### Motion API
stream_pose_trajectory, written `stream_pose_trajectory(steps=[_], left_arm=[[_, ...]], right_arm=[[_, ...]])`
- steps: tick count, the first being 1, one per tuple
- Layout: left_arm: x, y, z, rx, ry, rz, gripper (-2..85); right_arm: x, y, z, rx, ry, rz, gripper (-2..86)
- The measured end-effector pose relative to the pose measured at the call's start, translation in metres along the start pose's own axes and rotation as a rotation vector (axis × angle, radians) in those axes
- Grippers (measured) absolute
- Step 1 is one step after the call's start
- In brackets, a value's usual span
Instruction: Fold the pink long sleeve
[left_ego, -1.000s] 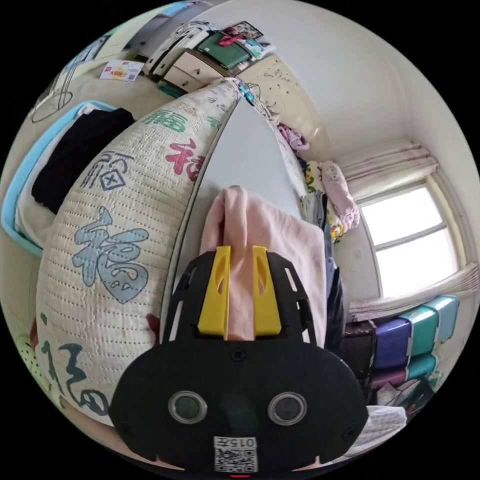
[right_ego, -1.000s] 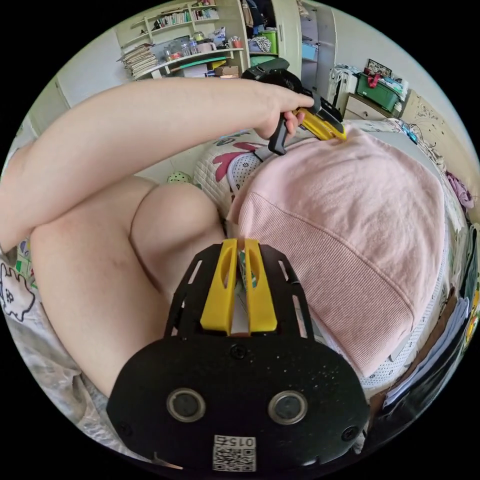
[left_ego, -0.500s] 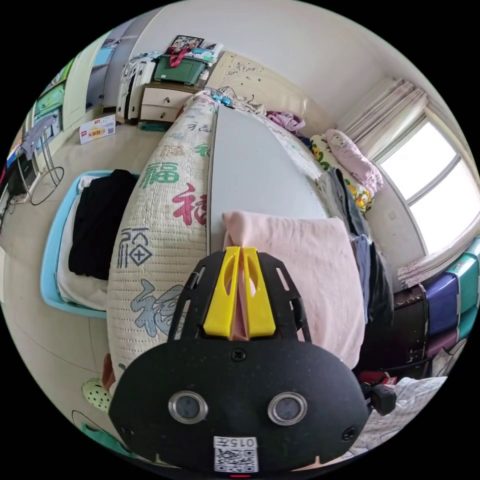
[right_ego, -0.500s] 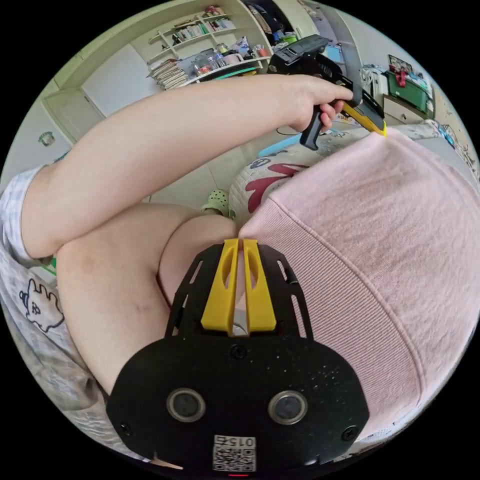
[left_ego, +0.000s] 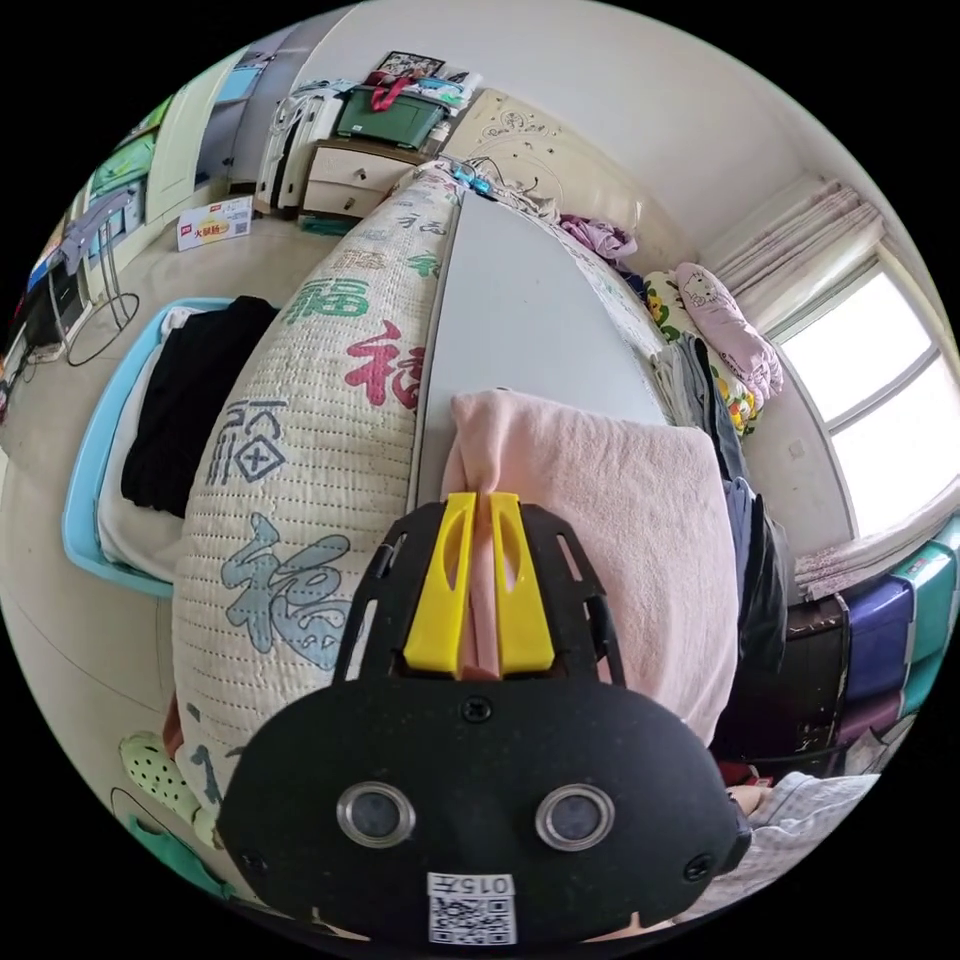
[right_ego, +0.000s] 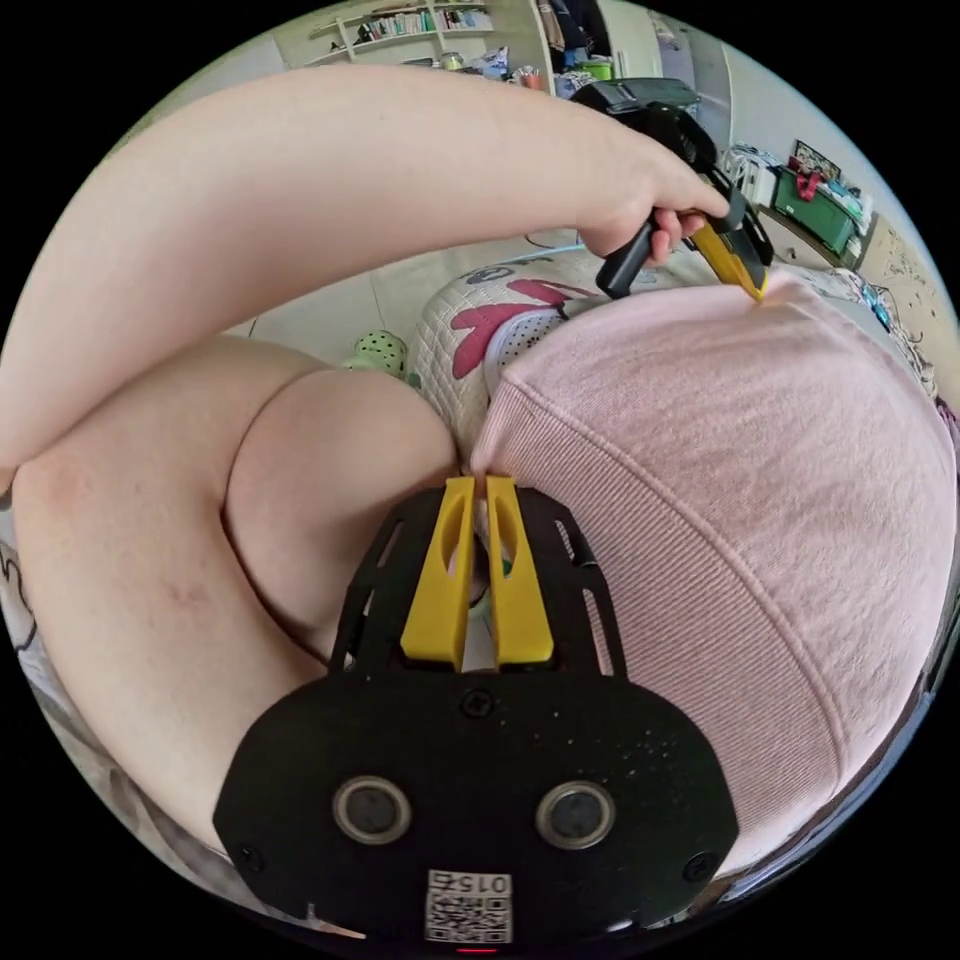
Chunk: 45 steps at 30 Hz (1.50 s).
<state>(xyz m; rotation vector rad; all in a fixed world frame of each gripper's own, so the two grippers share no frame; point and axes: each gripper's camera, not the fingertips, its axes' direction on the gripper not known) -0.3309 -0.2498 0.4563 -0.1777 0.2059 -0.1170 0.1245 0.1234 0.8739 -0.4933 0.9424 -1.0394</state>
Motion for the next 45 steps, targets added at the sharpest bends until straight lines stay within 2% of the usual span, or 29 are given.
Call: stream_pose_trajectory(steps=[4, 6, 8, 10, 13, 14, 18, 23, 29, 34, 37, 40, 42, 45], left_arm=[[-0.015, 0.002, -0.016, 0.020, 0.025, -0.045, 7.8], [-0.020, 0.001, -0.019, 0.013, 0.032, -0.047, 9.3], [-0.027, -0.001, -0.022, 0.010, 0.048, -0.045, 10.5], [-0.034, -0.001, -0.022, 0.003, 0.059, -0.054, 10.8], [-0.041, -0.002, -0.019, -0.016, 0.085, -0.050, 11.4], [-0.043, -0.002, -0.017, -0.019, 0.103, -0.047, 11.6], [-0.049, -0.005, -0.014, -0.016, 0.136, -0.038, 11.9], [-0.057, -0.019, -0.013, -0.045, 0.154, 0.022, 12.3], [-0.073, -0.032, -0.015, -0.024, 0.239, 0.033, 14.4], [-0.070, -0.040, -0.012, -0.007, 0.242, 0.054, 14.6], [-0.070, -0.044, -0.012, -0.017, 0.249, 0.049, 12.9], [-0.068, -0.046, -0.014, -0.050, 0.299, 0.052, 7.5], [-0.063, -0.047, -0.028, -0.026, 0.335, 0.057, 6.2], [-0.035, -0.051, -0.068, 0.031, 0.391, 0.154, 5.6]], right_arm=[[0.017, 0.033, -0.045, 0.106, -0.140, 0.097, 5.1], [0.034, 0.052, -0.080, 0.206, -0.261, 0.131, 5.4], [0.070, 0.080, -0.137, 0.387, -0.345, 0.150, 6.7], [0.105, 0.100, -0.177, 0.507, -0.296, 0.230, 8.2], [0.164, 0.130, -0.222, 0.597, -0.064, 0.429, 10.4], [0.184, 0.139, -0.232, 0.607, 0.011, 0.493, 11.2], [0.242, 0.154, -0.236, 0.601, 0.056, 0.635, 15.3], [0.306, 0.140, -0.211, 0.513, 0.004, 0.704, 20.1], [0.354, 0.115, -0.180, 0.388, -0.093, 0.725, 21.2], [0.369, 0.109, -0.166, 0.386, -0.200, 0.725, 20.9], [0.368, 0.107, -0.164, 0.358, -0.179, 0.741, 18.8], [0.354, 0.106, -0.172, 0.350, -0.123, 0.700, 14.6], [0.340, 0.110, -0.183, 0.393, -0.092, 0.668, 12.5], [0.310, 0.131, -0.217, 0.562, -0.106, 0.617, 11.2]])
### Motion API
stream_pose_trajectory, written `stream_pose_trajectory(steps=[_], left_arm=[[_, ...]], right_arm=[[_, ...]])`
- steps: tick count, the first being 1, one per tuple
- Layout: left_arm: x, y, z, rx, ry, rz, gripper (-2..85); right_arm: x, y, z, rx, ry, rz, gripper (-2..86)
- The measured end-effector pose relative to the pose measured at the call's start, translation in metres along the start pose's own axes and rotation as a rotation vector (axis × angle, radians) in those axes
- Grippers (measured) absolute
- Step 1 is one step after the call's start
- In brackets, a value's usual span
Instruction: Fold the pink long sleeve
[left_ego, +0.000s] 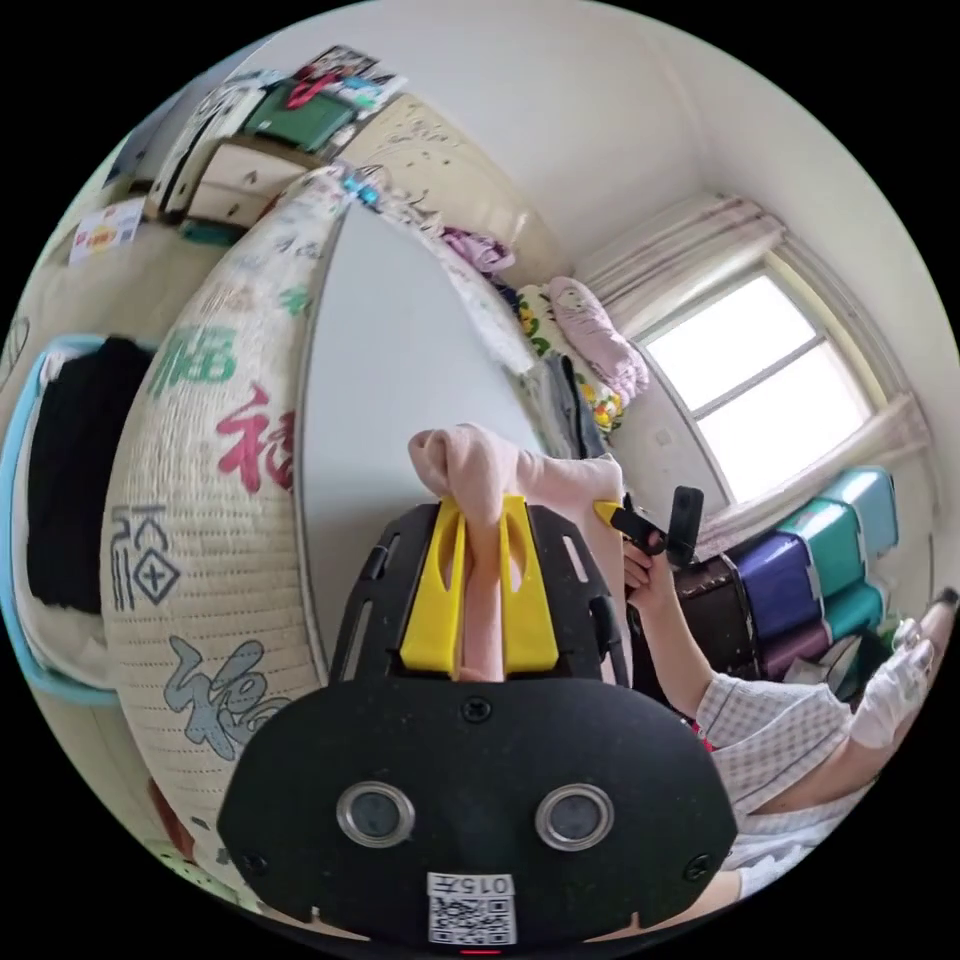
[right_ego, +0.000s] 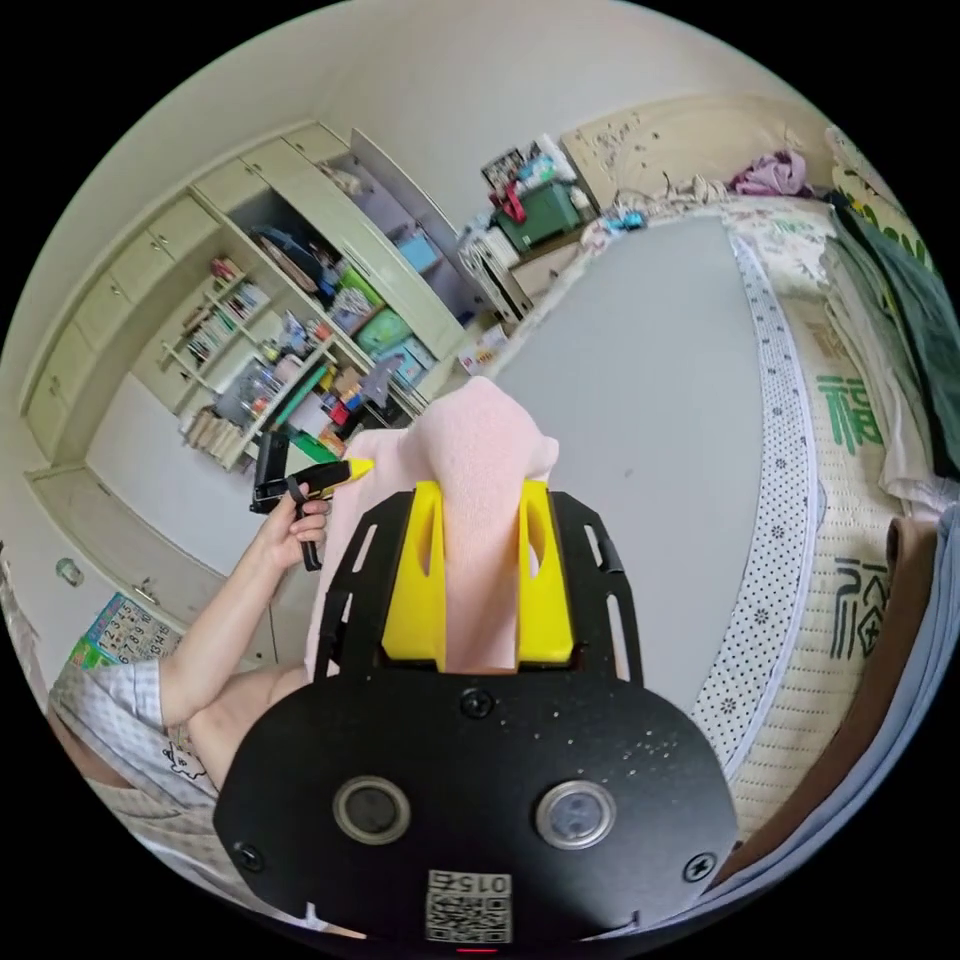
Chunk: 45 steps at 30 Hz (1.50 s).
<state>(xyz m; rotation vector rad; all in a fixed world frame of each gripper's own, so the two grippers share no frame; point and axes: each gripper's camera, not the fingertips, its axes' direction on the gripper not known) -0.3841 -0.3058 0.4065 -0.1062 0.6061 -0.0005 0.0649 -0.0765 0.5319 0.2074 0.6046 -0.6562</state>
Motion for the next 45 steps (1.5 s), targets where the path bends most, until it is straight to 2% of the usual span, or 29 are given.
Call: stream_pose_trajectory(steps=[7, 11, 14, 18, 23, 27, 28, 31, 32, 34, 37, 41, 43, 45], left_arm=[[0.203, -0.003, -0.062, 0.138, 0.076, 0.446, 5.3], [0.336, 0.031, -0.087, 0.226, 0.080, 0.710, 5.3], [0.409, 0.052, -0.083, 0.273, 0.114, 0.812, 5.2], [0.474, 0.063, -0.053, 0.287, 0.217, 0.869, 5.2], [0.519, 0.041, 0.042, 0.170, 0.384, 0.797, 5.2], [0.511, 0.010, 0.139, 0.052, 0.420, 0.663, 5.3], [0.501, -0.002, 0.178, 0.004, 0.388, 0.600, 5.5], [0.462, -0.025, 0.290, -0.156, 0.163, 0.435, 5.9], [0.441, -0.029, 0.333, -0.248, 0.021, 0.339, 5.9], [0.418, -0.025, 0.373, -0.325, -0.124, 0.280, 5.9], [0.419, -0.020, 0.378, -0.236, -0.145, 0.315, 6.1], [0.456, -0.029, 0.361, -0.051, -0.071, 0.454, 5.4], [0.471, -0.030, 0.376, -0.074, -0.009, 0.500, 5.3], [0.477, -0.028, 0.403, -0.146, -0.021, 0.522, 5.6]], right_arm=[[-0.071, 0.062, -0.168, 0.370, -0.072, -0.164, 10.9], [-0.126, 0.110, -0.278, 0.562, 0.008, -0.336, 11.0], [-0.157, 0.137, -0.348, 0.644, 0.102, -0.412, 11.0], [-0.169, 0.159, -0.423, 0.680, 0.162, -0.409, 10.9], [-0.153, 0.158, -0.494, 0.620, 0.280, -0.292, 10.8], [-0.109, 0.125, -0.496, 0.468, 0.406, -0.175, 11.0], [-0.081, 0.107, -0.486, 0.378, 0.430, -0.120, 11.3], [0.009, 0.061, -0.427, 0.130, 0.580, 0.101, 11.3], [0.040, 0.050, -0.395, 0.079, 0.685, 0.171, 10.4], [0.071, 0.041, -0.355, 0.055, 0.785, 0.233, 6.8], [0.067, 0.041, -0.307, 0.158, 0.977, 0.142, 5.9], [0.055, 0.032, -0.258, 0.128, 1.237, 0.057, 5.2], [0.054, 0.025, -0.256, 0.117, 1.228, 0.058, 5.1], [0.055, 0.017, -0.262, 0.122, 1.180, 0.078, 5.0]])
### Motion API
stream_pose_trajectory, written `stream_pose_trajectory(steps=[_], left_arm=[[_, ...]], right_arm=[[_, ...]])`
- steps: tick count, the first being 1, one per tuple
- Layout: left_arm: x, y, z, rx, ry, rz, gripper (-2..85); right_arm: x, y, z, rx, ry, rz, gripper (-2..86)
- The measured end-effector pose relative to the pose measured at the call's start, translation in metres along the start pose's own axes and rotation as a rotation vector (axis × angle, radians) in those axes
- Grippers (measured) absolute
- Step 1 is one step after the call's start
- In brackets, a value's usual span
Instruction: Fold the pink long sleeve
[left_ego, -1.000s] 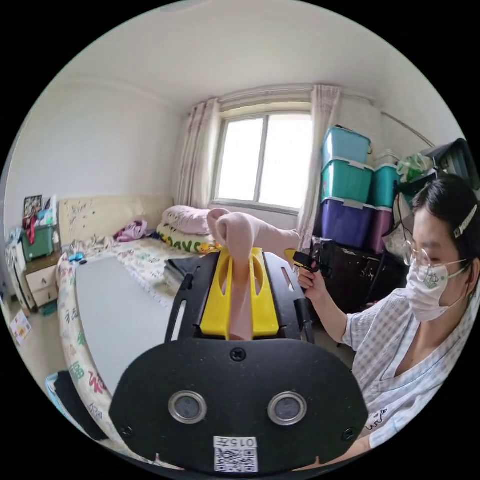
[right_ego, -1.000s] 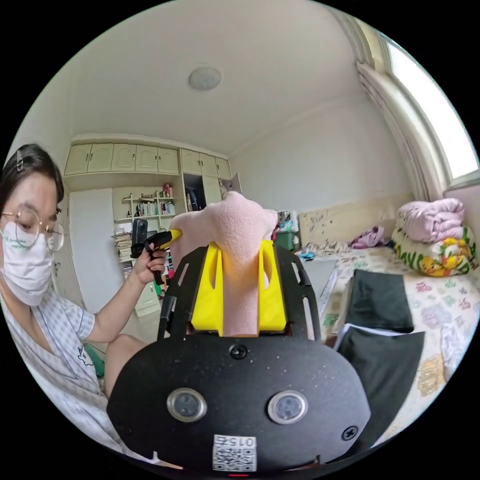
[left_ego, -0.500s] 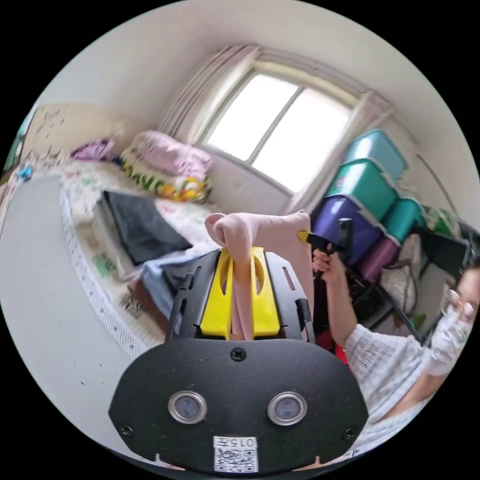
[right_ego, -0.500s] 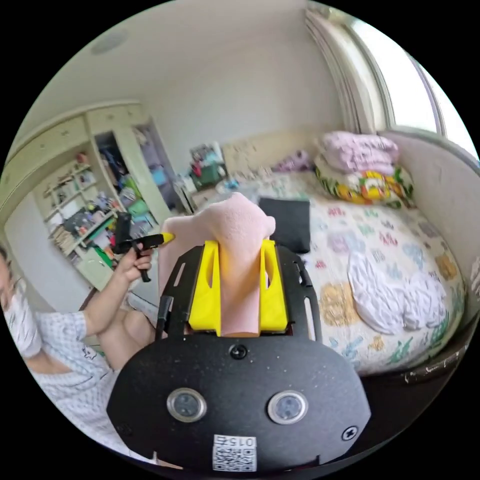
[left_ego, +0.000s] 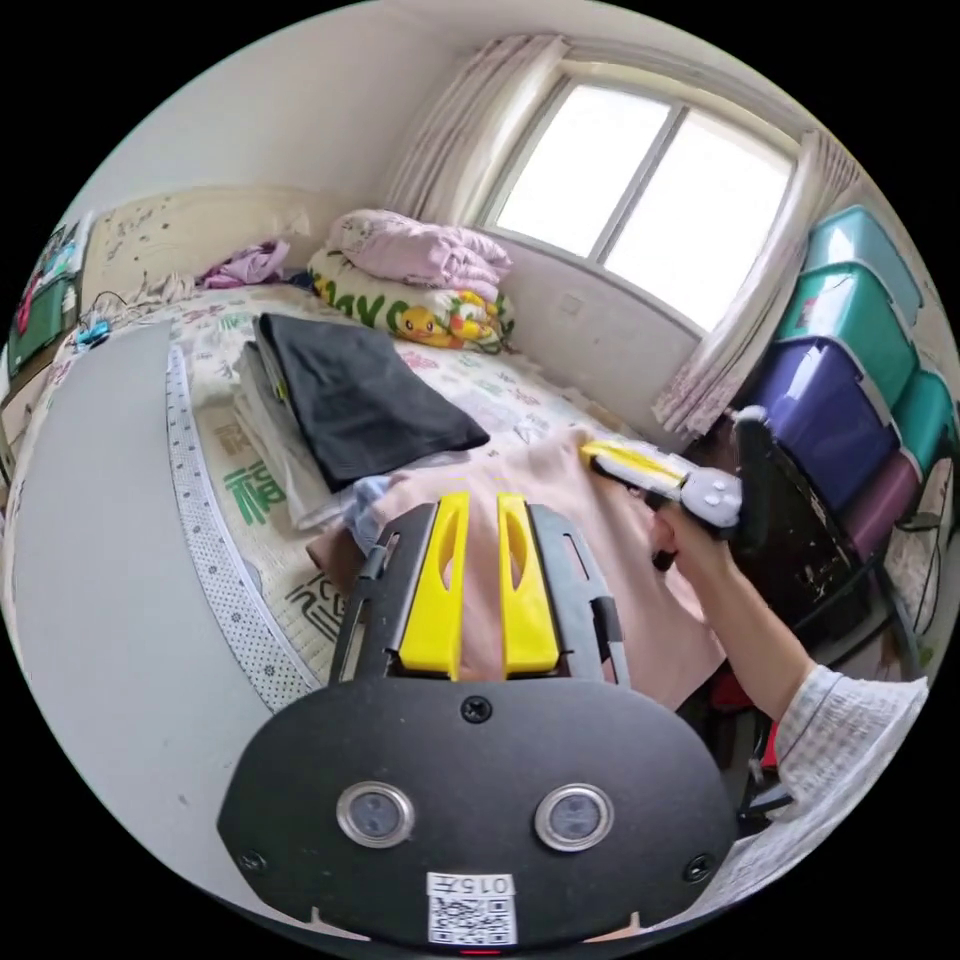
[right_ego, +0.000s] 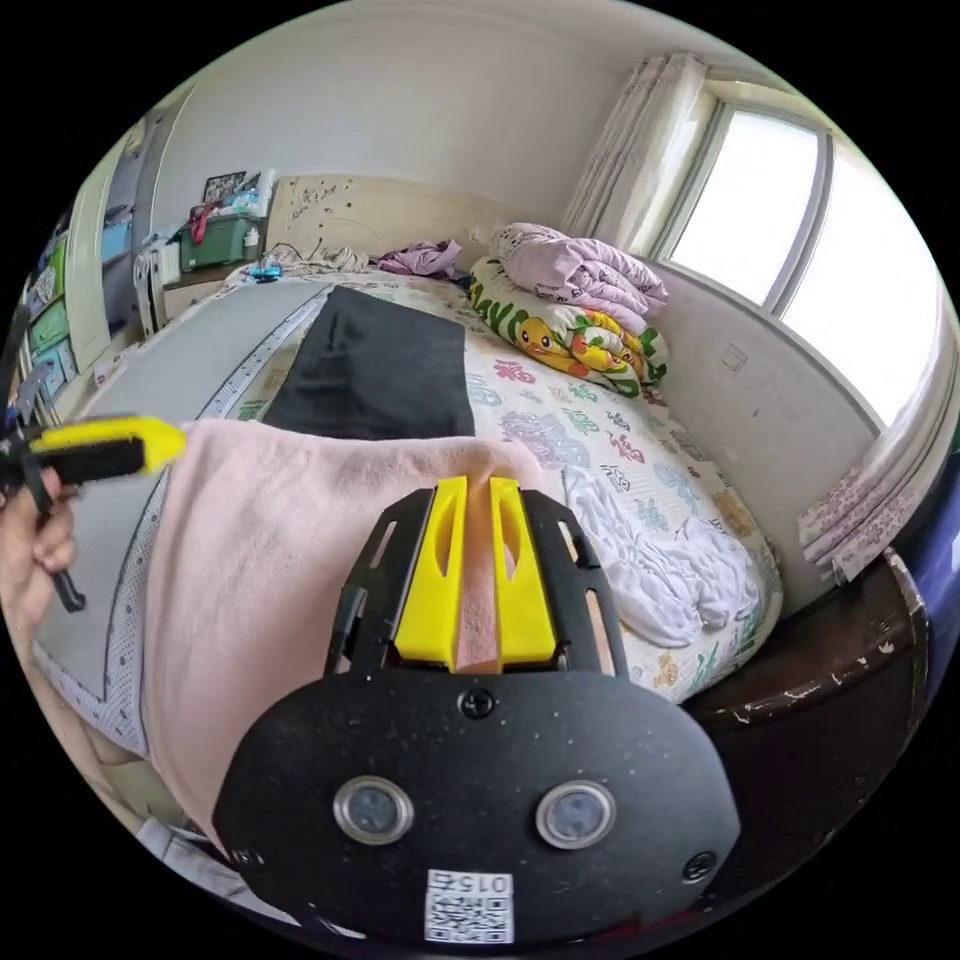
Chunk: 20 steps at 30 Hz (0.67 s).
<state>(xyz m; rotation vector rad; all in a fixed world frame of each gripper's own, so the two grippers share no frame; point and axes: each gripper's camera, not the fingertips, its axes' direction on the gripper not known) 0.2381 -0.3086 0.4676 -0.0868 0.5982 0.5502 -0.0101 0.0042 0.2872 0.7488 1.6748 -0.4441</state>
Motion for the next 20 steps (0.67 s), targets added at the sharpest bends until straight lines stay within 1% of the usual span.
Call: stream_pose_trajectory(steps=[2, 3, 4, 5, 7, 9, 10, 11, 12, 14, 15, 17, 18, 20], left_arm=[[-0.001, 0.010, 0.046, -0.135, -0.053, 0.016, 5.8], [-0.001, 0.016, 0.050, -0.121, -0.059, 0.029, 5.9], [0.000, 0.027, 0.050, -0.050, -0.070, 0.052, 5.8], [0.000, 0.034, 0.050, -0.025, -0.074, 0.060, 5.7], [0.001, 0.039, 0.051, -0.009, -0.077, 0.065, 5.6], [-0.002, 0.040, 0.052, -0.006, -0.060, 0.061, 5.2], [-0.007, 0.041, 0.053, -0.004, -0.032, 0.041, 4.8], [-0.015, 0.042, 0.053, -0.002, -0.001, 0.014, 3.8], [-0.018, 0.044, 0.053, -0.001, 0.018, 0.004, 3.4], [-0.029, 0.052, 0.054, -0.019, 0.054, 0.001, 1.7], [-0.030, 0.056, 0.054, -0.024, 0.054, 0.007, 1.2], [-0.034, 0.074, 0.056, -0.051, 0.011, 0.041, 0.1], [-0.034, 0.078, 0.056, -0.038, -0.006, 0.055, 0.0], [-0.044, 0.083, 0.058, -0.026, 0.033, 0.021, -0.4]], right_arm=[[0.010, -0.015, -0.014, 0.027, -0.067, 0.046, 3.6], [0.011, -0.019, -0.020, 0.050, -0.075, 0.052, 2.8], [0.009, -0.027, -0.033, 0.137, -0.093, 0.057, 1.6], [0.004, -0.036, -0.047, 0.239, -0.130, 0.042, 0.7], [-0.012, -0.059, -0.056, 0.334, -0.212, 0.011, 0.4], [-0.038, -0.092, -0.043, 0.318, -0.312, -0.042, 0.9], [-0.060, -0.116, -0.020, 0.246, -0.379, -0.073, 3.3], [-0.084, -0.139, 0.013, 0.132, -0.452, -0.094, 5.4], [-0.096, -0.149, 0.031, 0.066, -0.486, -0.108, 6.4], [-0.140, -0.174, 0.106, -0.186, -0.532, -0.110, 8.7], [-0.150, -0.177, 0.121, -0.235, -0.524, -0.116, 9.8], [-0.183, -0.188, 0.163, -0.412, -0.430, -0.177, 15.5], [-0.190, -0.190, 0.170, -0.450, -0.415, -0.200, 17.2], [-0.209, -0.193, 0.194, -0.565, -0.308, -0.266, 16.2]])
